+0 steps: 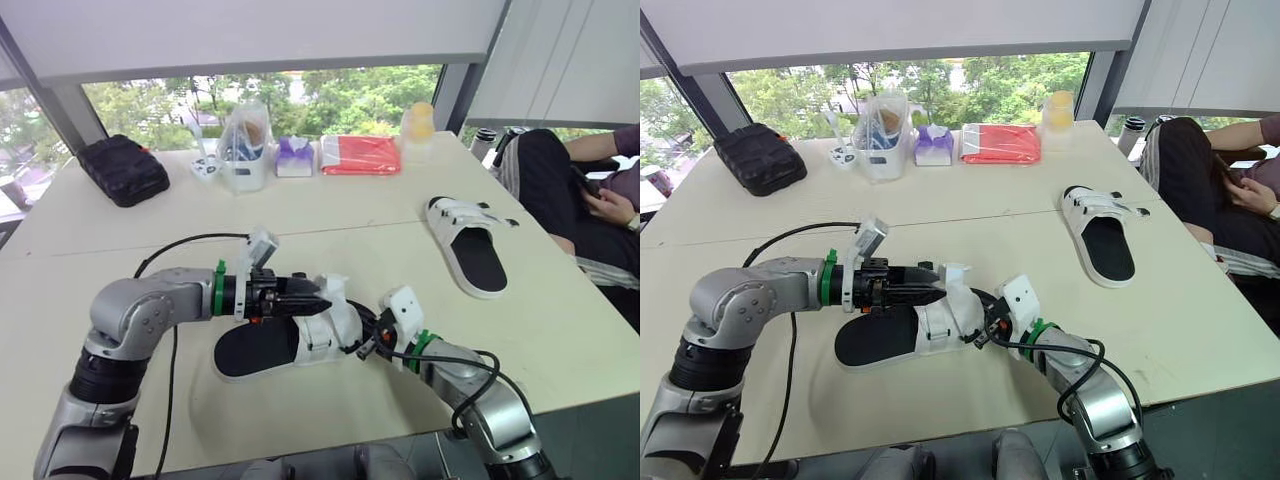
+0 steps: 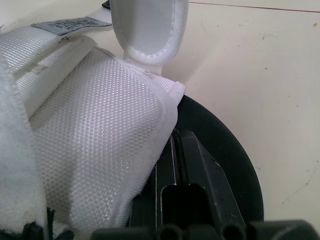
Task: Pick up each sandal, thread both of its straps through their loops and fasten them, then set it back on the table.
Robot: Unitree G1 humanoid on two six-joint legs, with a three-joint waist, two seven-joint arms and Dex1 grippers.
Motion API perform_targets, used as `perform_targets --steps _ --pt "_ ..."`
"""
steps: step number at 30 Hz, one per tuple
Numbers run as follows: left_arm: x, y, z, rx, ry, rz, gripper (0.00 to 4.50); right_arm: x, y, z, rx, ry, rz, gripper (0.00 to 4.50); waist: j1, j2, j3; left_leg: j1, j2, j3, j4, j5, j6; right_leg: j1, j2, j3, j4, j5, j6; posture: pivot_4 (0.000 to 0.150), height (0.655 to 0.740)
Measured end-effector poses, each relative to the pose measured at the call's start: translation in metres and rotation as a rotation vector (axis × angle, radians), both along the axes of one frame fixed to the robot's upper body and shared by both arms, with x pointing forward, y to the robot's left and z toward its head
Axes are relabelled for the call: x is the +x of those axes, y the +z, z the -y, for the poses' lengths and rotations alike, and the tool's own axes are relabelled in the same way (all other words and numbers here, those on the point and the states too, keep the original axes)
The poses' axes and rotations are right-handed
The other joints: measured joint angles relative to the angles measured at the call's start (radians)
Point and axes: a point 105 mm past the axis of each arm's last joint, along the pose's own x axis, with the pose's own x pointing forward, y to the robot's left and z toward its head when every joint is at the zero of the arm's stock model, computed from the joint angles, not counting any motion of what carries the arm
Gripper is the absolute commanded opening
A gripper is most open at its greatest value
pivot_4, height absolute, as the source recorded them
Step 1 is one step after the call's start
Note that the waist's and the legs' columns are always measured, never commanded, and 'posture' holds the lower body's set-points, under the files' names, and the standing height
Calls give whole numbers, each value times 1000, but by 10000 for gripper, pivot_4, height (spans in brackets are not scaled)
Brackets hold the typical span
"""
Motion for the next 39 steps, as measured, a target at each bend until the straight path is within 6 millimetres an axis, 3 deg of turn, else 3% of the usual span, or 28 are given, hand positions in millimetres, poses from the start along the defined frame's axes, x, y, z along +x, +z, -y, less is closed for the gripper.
perform_targets --steps 4,5,7,10,11,21,31,39 --pt "-3 -2 11 -44 -22 -23 25821 2 0 0 1 6 1 0 0 0 0 0 0 0 1 1 -1 0 0 0 0 1 -1 1500 7400" --pt "-3 -4 14 -51 -27 -27 23518 2 -1 0 1 6 0 0 0 0 0 1 0 0 1 1 -1 1 1 0 0 1 -1 1500 7400" --pt "1 -9 23 -65 -19 -43 17877 2 -1 0 2 7 1 0 0 0 0 1 0 0 1 1 -1 1 1 0 0 1 -1 1500 7400" --pt "8 -10 27 -72 6 -52 2939 2 -1 0 16 14 -7 0 0 0 0 1 0 0 1 1 -1 1 1 0 0 1 -1 1500 7400" --pt "10 -9 28 -72 9 -46 255 1 -2 2 24 16 -13 0 1 0 0 1 0 0 1 1 -1 1 1 0 0 1 -1 1500 7400" --pt "7 -14 35 -6 -52 19 255 -16 -2 9 92 93 -74 0 6 0 -1 -2 0 0 0 -1 1 0 0 0 -2 1 -1 1500 7400" --pt "-3 -14 48 -12 -146 97 255 -13 -2 9 98 98 -81 0 5 0 -1 -2 0 0 0 -1 1 0 0 0 -2 1 -1 1500 7400" --pt "-12 -14 48 -60 -179 22 255 -14 -4 9 102 100 -88 0 5 0 -1 -2 0 0 0 -1 1 0 0 0 -2 1 -1 1500 7400"
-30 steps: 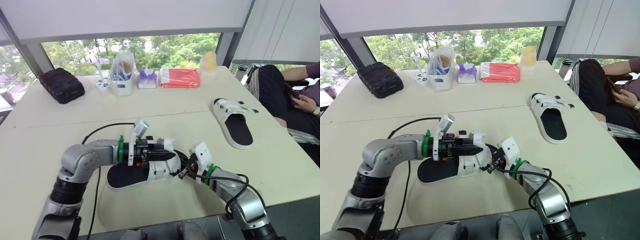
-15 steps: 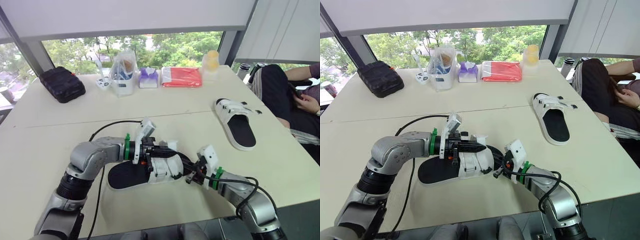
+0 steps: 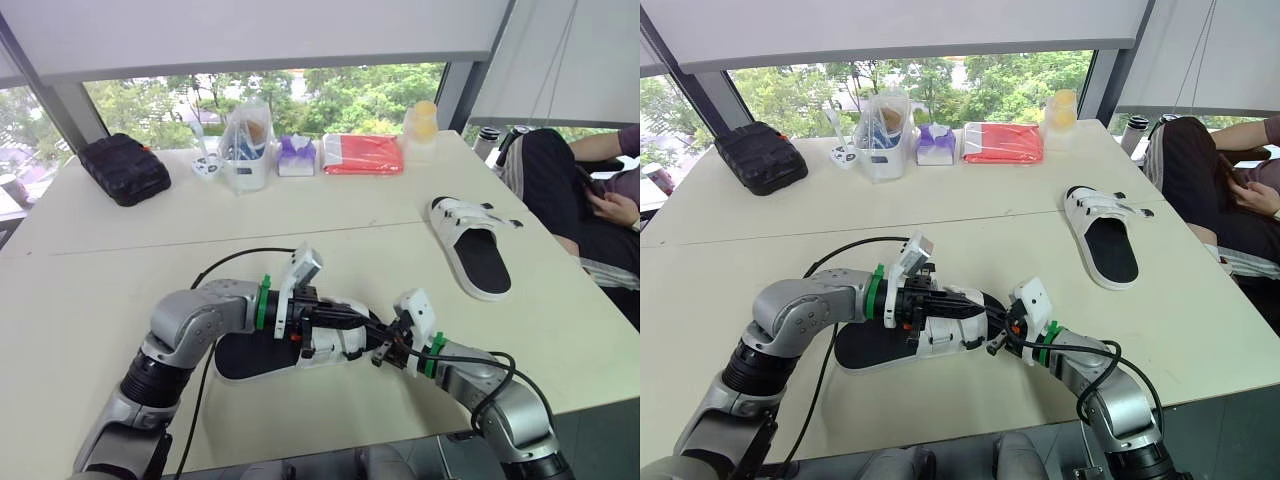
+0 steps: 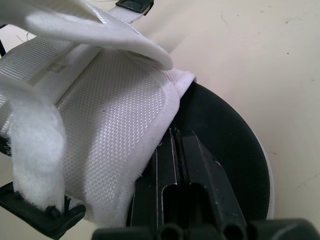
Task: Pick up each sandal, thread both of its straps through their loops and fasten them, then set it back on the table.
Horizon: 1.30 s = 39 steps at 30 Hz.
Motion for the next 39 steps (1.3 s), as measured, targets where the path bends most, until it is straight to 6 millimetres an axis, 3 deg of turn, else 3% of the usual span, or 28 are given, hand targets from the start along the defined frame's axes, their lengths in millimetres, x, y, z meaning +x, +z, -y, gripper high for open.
perform_targets --steps 8,12,17,20,26,32,38,39 --pt "-8 -16 -4 67 -27 59 255 1 0 1 0 -4 -1 0 1 0 0 0 0 0 0 0 0 0 0 0 0 0 0 1500 7400" --pt "1 1 6 -69 40 -5 255 2 -1 1 1 -6 -1 0 1 0 0 0 0 0 1 0 0 1 0 0 0 0 0 1500 7400" --pt "6 4 -1 -78 88 -48 255 2 -1 0 5 0 -1 0 -1 0 0 0 0 0 1 0 0 0 0 0 1 0 0 1500 7400" --pt "10 6 -6 -79 123 -39 8263 2 -1 1 6 -1 1 0 0 0 0 1 0 0 1 0 0 0 0 0 1 0 0 1500 7400" --pt "9 8 -9 -70 124 -21 37493 3 -1 0 7 0 2 0 -1 0 -1 1 0 0 1 0 0 1 0 0 1 0 0 1500 7400" --pt "-1 -4 -21 8 97 -13 37493 3 -1 0 7 0 1 0 -1 0 -1 1 0 0 1 0 -1 1 0 0 1 0 0 1500 7400" --pt "-10 -11 -16 40 41 -21 37493 5 -1 0 7 1 2 0 -1 1 -1 1 0 0 1 0 -1 1 0 0 1 0 0 1500 7400" --pt "-11 -13 -13 43 34 -19 35187 5 -1 0 8 2 3 0 -1 1 -1 1 0 0 1 0 -1 1 0 0 1 0 0 1500 7400"
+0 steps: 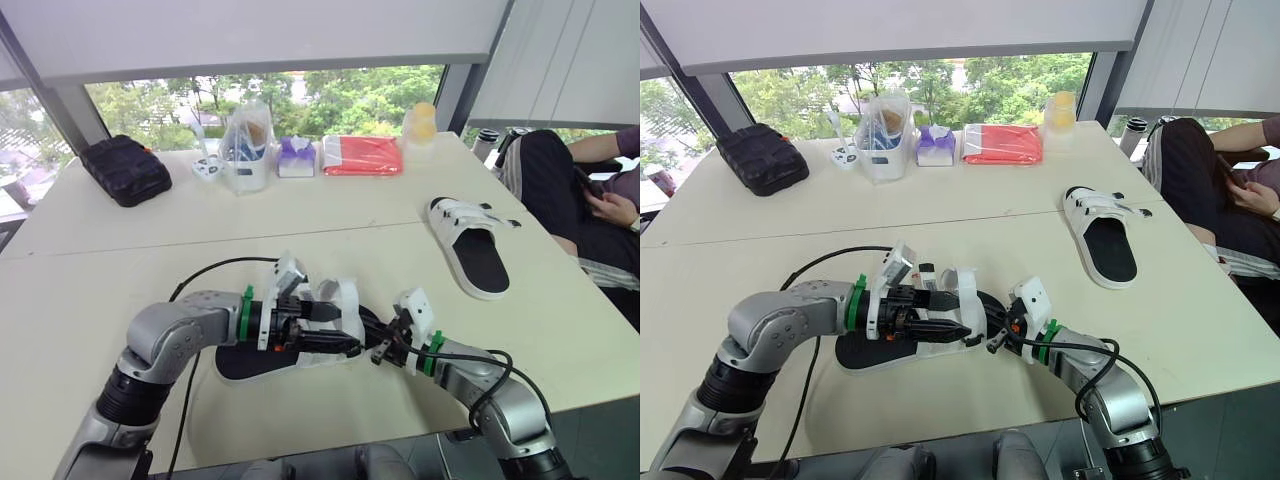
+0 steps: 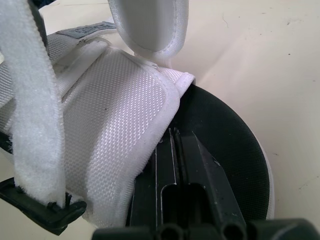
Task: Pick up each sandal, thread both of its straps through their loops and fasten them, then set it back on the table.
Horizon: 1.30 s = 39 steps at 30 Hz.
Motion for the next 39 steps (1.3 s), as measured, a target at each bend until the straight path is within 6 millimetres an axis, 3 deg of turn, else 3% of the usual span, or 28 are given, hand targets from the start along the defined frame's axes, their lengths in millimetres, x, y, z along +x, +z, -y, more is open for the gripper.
perform_targets --steps 3,8,22,39 --pt "0 -3 9 -7 -10 10 24463 0 0 0 0 0 -1 0 0 0 0 0 0 0 0 0 0 0 0 0 0 0 0 1500 7400" --pt "10 -5 11 -4 31 61 978 0 -1 0 0 -1 -4 0 0 0 0 0 0 0 0 0 0 0 0 0 0 0 0 1500 7400" --pt "2 -18 9 108 -35 129 978 -1 -2 0 4 -9 -5 0 1 0 -1 0 0 0 0 0 0 0 0 0 0 0 0 1500 7400" --pt "6 -16 10 66 10 117 978 0 -2 1 5 -12 -3 0 1 1 -2 0 0 0 1 0 0 1 0 0 0 0 0 1500 7400"
